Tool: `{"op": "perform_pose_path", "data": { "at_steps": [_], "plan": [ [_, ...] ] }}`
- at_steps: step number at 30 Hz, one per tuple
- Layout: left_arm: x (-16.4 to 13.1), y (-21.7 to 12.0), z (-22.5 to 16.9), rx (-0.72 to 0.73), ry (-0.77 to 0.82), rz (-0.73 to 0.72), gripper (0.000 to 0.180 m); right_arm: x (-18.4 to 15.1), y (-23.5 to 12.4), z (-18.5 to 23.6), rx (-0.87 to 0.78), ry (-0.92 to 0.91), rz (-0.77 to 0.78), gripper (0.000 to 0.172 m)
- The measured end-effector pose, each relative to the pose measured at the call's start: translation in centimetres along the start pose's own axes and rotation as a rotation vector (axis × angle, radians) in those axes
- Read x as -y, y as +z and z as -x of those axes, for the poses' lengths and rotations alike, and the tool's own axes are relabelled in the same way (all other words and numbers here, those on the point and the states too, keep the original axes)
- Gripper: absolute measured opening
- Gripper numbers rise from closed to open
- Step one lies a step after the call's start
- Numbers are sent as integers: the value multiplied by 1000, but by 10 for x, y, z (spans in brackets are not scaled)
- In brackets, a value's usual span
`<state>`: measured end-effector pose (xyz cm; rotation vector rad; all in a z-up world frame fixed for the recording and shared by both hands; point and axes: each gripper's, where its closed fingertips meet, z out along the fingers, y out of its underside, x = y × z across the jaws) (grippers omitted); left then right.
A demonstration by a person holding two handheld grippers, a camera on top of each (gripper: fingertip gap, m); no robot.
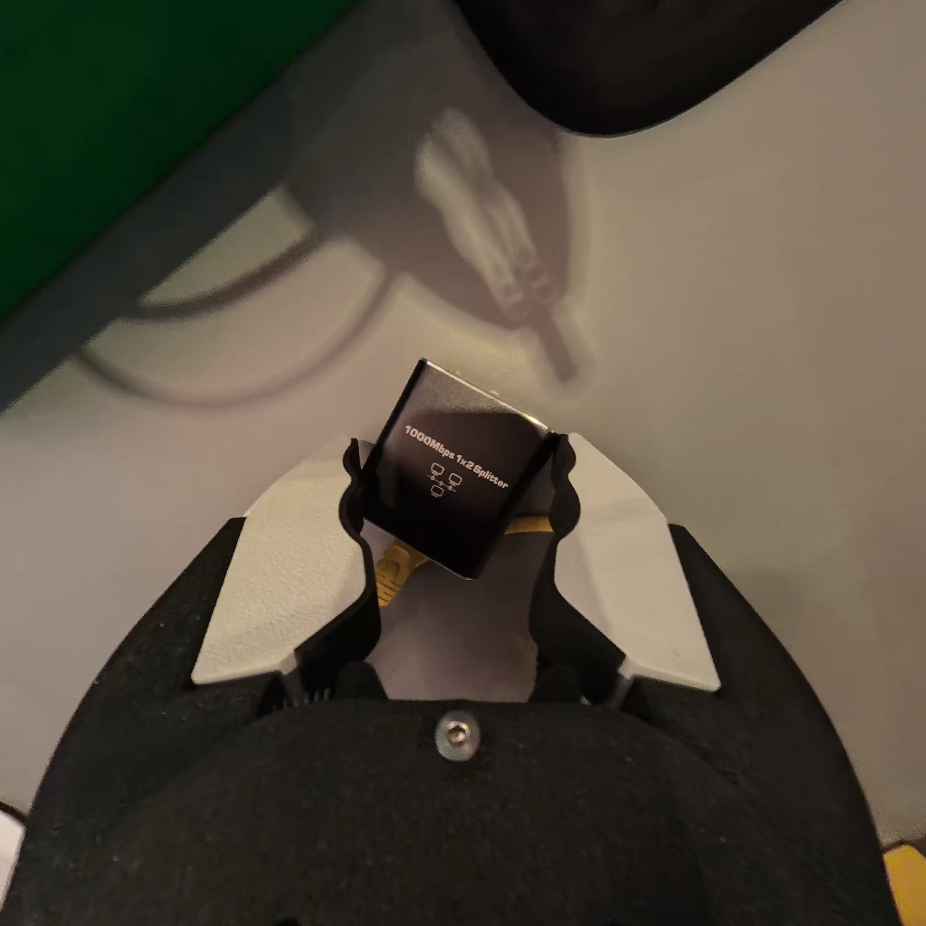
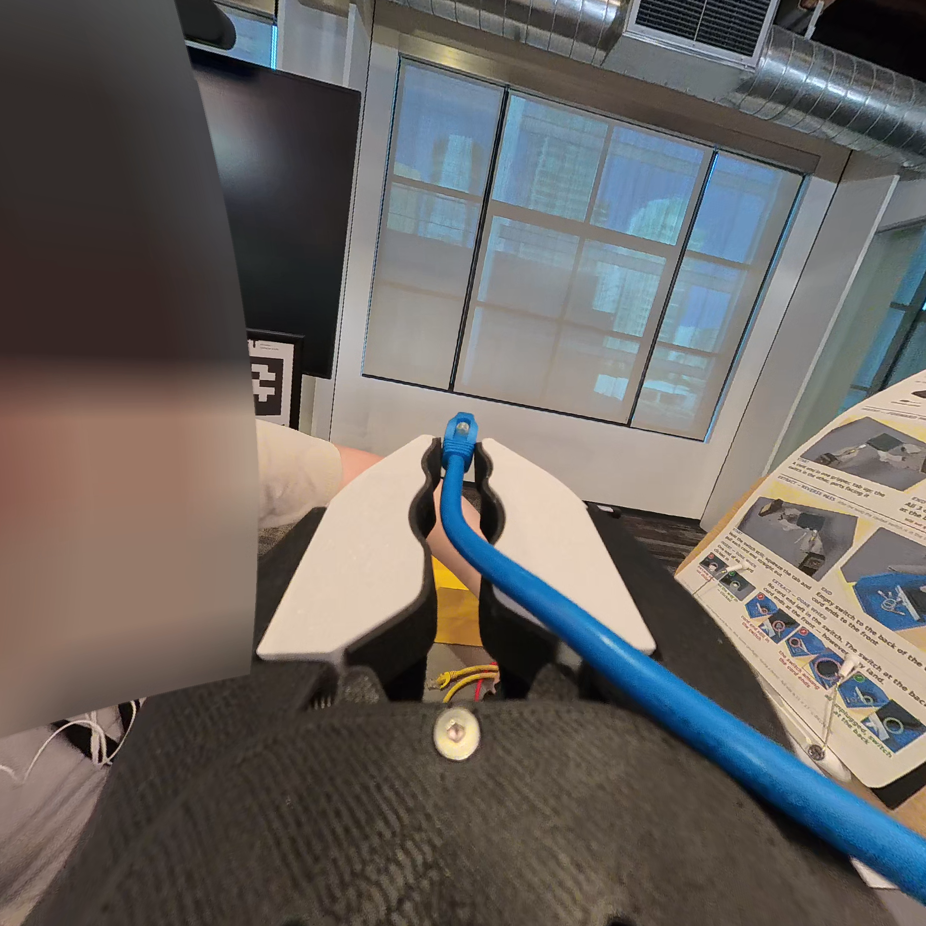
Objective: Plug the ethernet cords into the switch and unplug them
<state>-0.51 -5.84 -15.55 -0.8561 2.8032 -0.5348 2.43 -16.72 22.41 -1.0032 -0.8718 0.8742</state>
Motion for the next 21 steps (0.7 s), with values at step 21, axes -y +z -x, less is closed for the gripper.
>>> {"op": "perform_pose_path", "data": {
  "at_steps": [21],
  "plan": [
    [-6, 3, -1, -66, 30, 20, 71, -9, 6, -9, -14, 23, 36, 13]
  ]
}}
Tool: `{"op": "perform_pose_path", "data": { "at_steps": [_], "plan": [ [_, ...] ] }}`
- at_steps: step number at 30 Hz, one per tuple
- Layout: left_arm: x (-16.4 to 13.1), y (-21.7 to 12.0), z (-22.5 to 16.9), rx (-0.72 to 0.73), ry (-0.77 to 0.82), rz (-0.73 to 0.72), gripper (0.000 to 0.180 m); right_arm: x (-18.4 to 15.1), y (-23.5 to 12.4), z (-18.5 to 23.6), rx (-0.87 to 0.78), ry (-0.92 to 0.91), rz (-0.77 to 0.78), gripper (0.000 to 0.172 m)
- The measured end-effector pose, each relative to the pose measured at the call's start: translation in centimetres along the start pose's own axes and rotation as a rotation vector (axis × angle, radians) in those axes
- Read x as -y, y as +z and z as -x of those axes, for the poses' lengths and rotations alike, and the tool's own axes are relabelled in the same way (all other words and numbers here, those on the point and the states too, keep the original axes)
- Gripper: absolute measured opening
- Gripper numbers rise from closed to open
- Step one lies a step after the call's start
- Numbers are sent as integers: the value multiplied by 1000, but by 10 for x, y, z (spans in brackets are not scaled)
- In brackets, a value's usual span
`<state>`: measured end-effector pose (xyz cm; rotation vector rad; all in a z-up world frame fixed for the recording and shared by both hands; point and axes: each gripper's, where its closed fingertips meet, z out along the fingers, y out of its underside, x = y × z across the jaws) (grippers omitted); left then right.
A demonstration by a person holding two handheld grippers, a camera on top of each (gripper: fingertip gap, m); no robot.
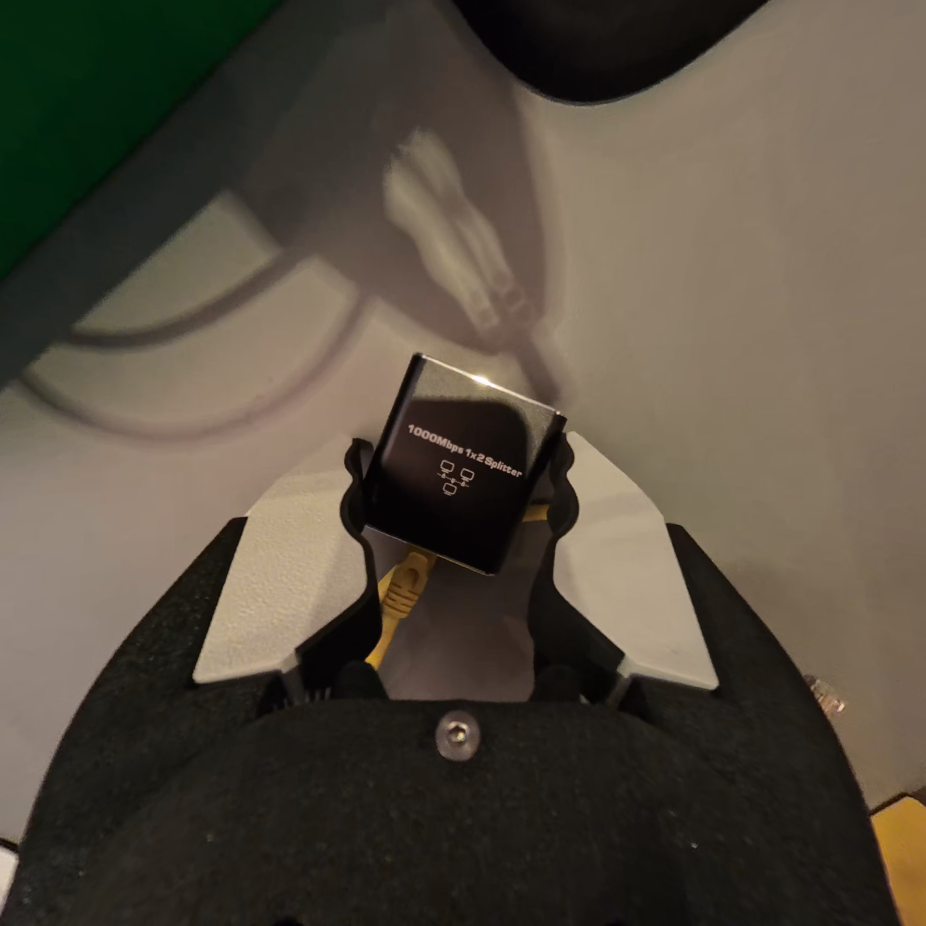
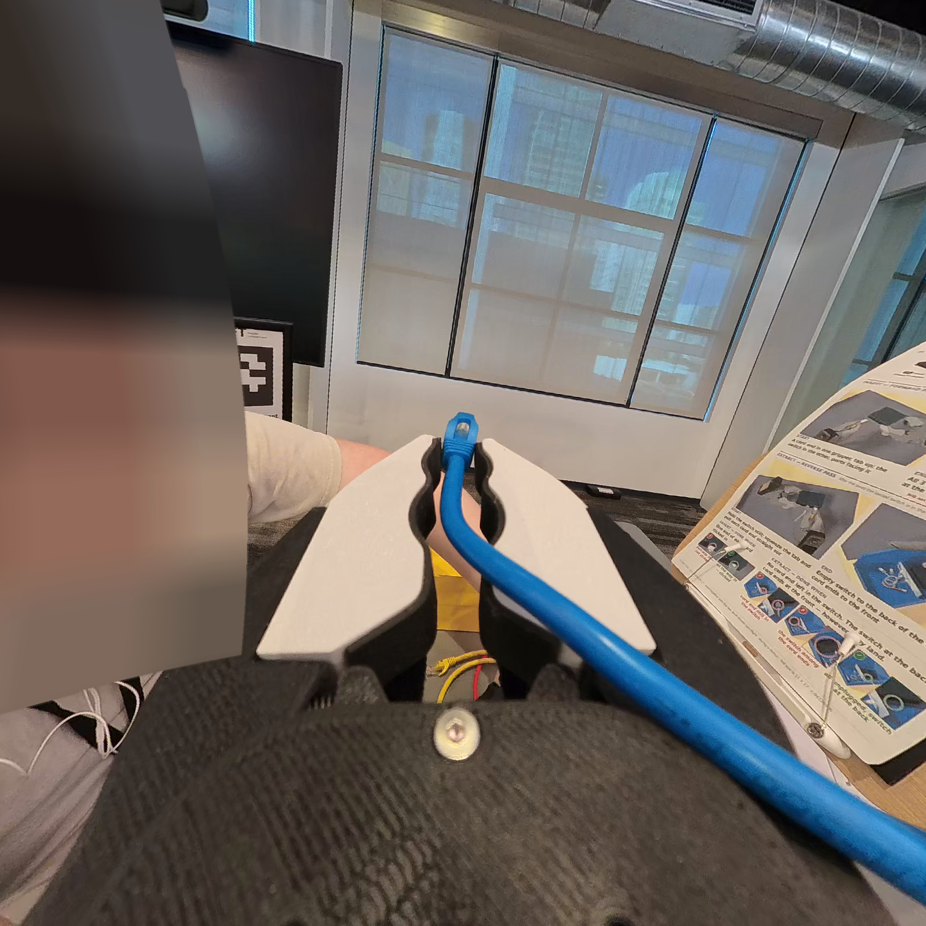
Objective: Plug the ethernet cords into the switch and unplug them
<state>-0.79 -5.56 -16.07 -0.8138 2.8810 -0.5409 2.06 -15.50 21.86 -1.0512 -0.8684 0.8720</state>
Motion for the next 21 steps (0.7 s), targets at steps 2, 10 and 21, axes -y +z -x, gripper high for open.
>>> {"op": "perform_pose_path", "data": {
  "at_steps": [2, 10, 21],
  "plan": [
    [0, 0, 3, 12, -27, 13, 71, 1, -1, 0, 2, 0, -3, 13],
    [17, -41, 22, 175, -131, -88, 69, 1, -3, -2, -4, 0, -5, 13],
    [31, -174, 7, 605, -248, -490, 69, -15, 24, -10, 24, 31, 33, 13]
  ]
}}
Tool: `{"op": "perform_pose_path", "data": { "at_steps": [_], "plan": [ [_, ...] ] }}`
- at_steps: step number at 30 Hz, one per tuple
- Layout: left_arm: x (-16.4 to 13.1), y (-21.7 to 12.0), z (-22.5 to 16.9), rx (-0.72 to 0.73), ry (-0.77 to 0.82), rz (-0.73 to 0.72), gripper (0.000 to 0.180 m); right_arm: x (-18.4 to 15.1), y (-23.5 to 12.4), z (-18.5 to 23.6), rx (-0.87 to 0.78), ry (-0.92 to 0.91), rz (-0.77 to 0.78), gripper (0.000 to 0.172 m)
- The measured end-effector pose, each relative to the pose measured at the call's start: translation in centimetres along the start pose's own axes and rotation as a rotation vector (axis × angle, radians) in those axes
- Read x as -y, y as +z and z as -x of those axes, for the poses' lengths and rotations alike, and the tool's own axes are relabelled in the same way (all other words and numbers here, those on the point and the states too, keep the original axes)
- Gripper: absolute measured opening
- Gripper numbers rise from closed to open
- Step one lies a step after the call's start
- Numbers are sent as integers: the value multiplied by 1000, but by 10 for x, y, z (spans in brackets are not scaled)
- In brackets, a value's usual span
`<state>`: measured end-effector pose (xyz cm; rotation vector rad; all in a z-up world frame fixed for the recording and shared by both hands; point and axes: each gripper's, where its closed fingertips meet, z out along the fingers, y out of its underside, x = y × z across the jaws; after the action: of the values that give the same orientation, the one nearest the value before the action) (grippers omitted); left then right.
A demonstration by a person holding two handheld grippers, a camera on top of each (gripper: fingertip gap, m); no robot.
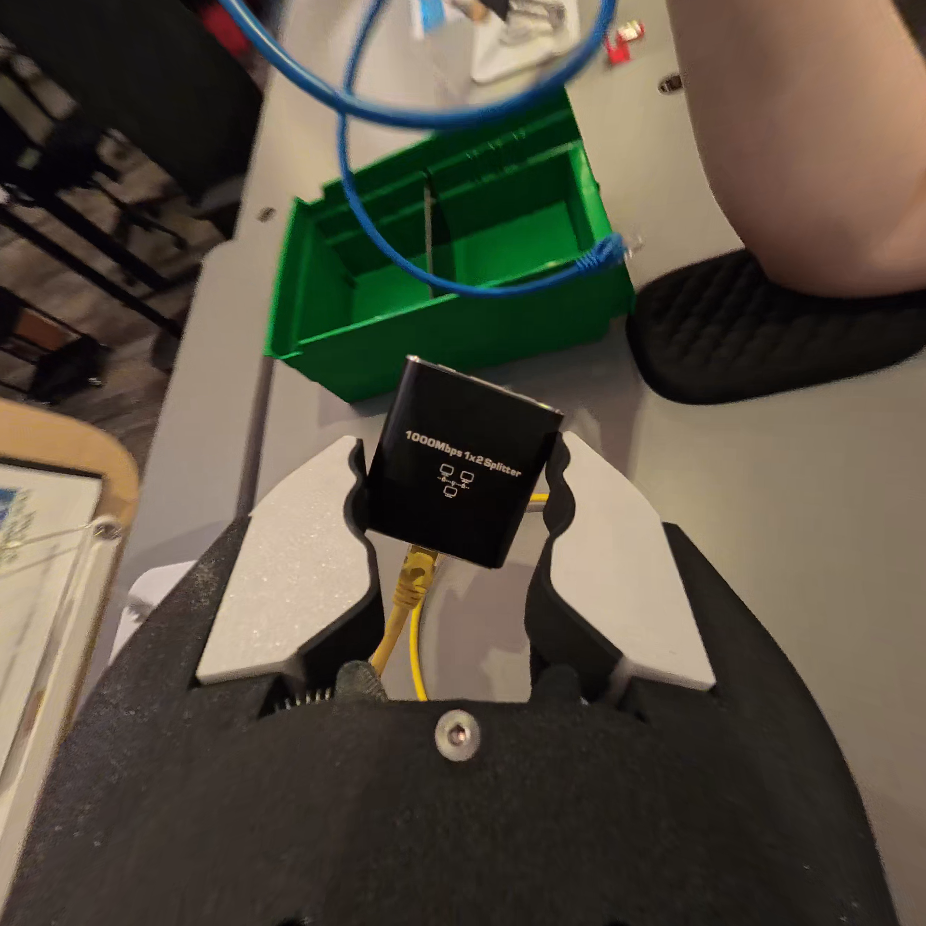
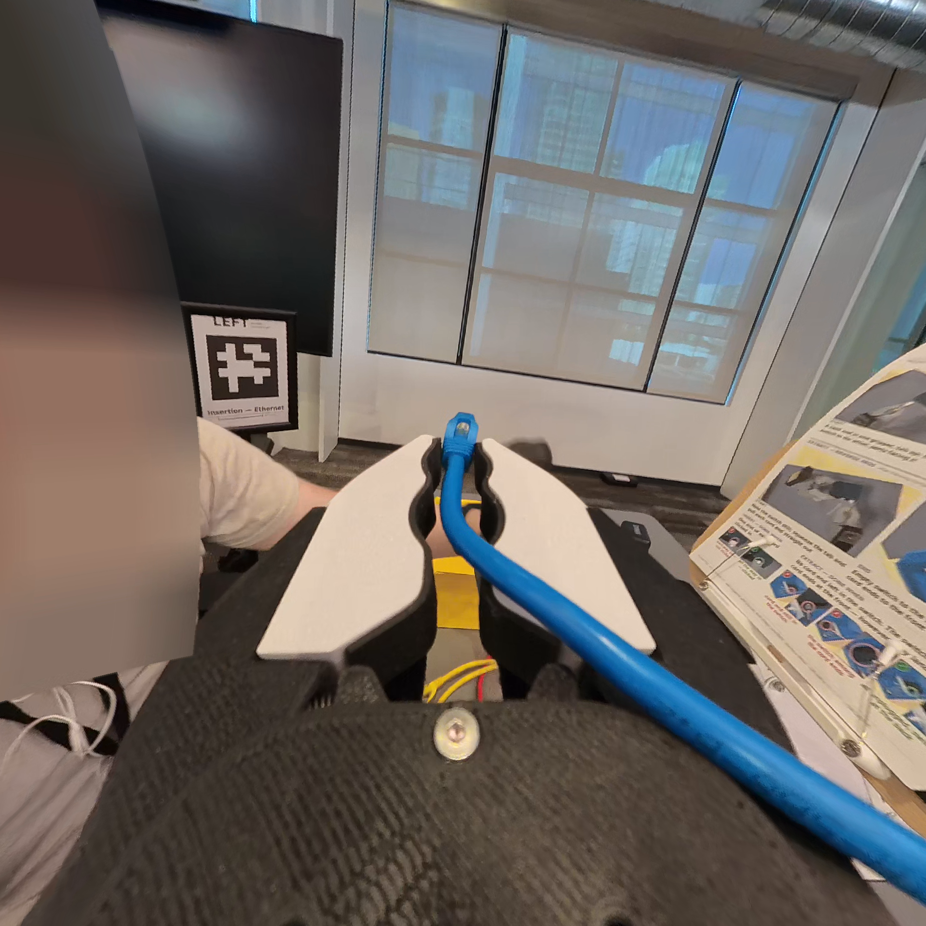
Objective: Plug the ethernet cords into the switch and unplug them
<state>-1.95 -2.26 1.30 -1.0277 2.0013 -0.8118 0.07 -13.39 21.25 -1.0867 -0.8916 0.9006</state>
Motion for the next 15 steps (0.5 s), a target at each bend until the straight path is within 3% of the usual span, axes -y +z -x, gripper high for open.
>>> {"op": "perform_pose_path", "data": {
  "at_steps": [7, 15],
  "plan": [
    [12, -62, 16, 140, -115, -191, 68, -52, 46, -32, -20, 80, 146, 13],
    [6, -90, 20, 162, -168, -239, 67, -116, 76, -64, -81, 70, 310, 13]
  ]
}}
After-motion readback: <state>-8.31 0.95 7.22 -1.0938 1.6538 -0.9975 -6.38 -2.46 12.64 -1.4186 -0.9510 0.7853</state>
